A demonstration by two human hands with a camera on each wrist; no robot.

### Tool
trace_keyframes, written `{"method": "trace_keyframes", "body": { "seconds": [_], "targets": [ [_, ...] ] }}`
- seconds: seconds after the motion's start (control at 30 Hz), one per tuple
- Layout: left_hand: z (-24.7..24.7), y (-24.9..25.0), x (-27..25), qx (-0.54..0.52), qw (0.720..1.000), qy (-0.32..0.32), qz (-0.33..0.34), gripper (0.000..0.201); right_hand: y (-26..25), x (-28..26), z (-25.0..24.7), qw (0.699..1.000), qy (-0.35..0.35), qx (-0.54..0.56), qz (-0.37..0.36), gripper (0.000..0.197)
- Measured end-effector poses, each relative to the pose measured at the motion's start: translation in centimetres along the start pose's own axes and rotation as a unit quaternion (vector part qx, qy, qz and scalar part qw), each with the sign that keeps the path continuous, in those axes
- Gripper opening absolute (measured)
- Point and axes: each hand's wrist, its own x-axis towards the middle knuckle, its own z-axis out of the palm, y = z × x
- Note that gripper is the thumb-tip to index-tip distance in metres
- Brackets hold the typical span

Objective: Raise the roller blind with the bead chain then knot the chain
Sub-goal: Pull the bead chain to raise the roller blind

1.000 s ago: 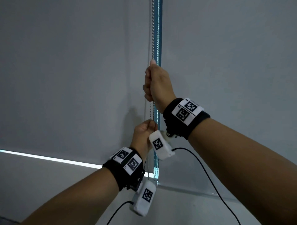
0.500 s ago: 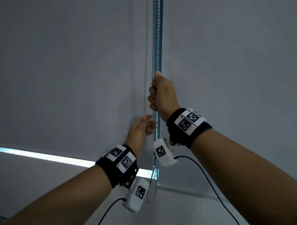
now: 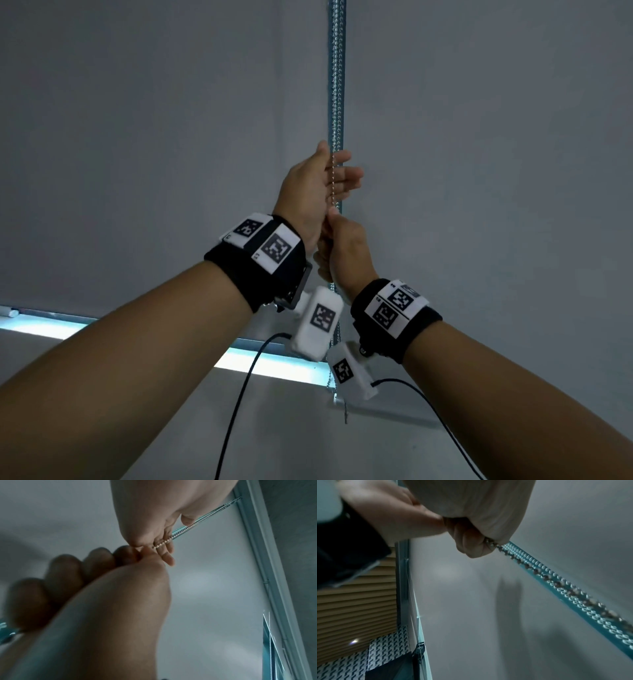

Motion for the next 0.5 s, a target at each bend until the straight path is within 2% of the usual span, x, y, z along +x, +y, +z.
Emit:
{"method": "trace_keyframes", "body": {
  "seconds": [0.17, 0.37, 0.5],
  "targets": [
    [1.0, 0.1, 0.3, -0.007, 1.000, 0.011, -0.006, 0.042, 0.5, -0.8, -0.2, 1.000, 0.012, 0.007, 0.007, 0.048],
    [0.8, -1.4, -0.9, 0.022, 0.999, 0.033, 0.005, 0.040, 2.0, -2.1, -0.7, 0.997, -0.004, -0.061, -0.041, 0.038],
    [0.1, -1.9, -1.5, 0.002, 1.000, 0.028, 0.011, 0.040, 3.2, -2.6, -0.6, 0.995, -0.016, -0.077, -0.054, 0.039]
  ]
}}
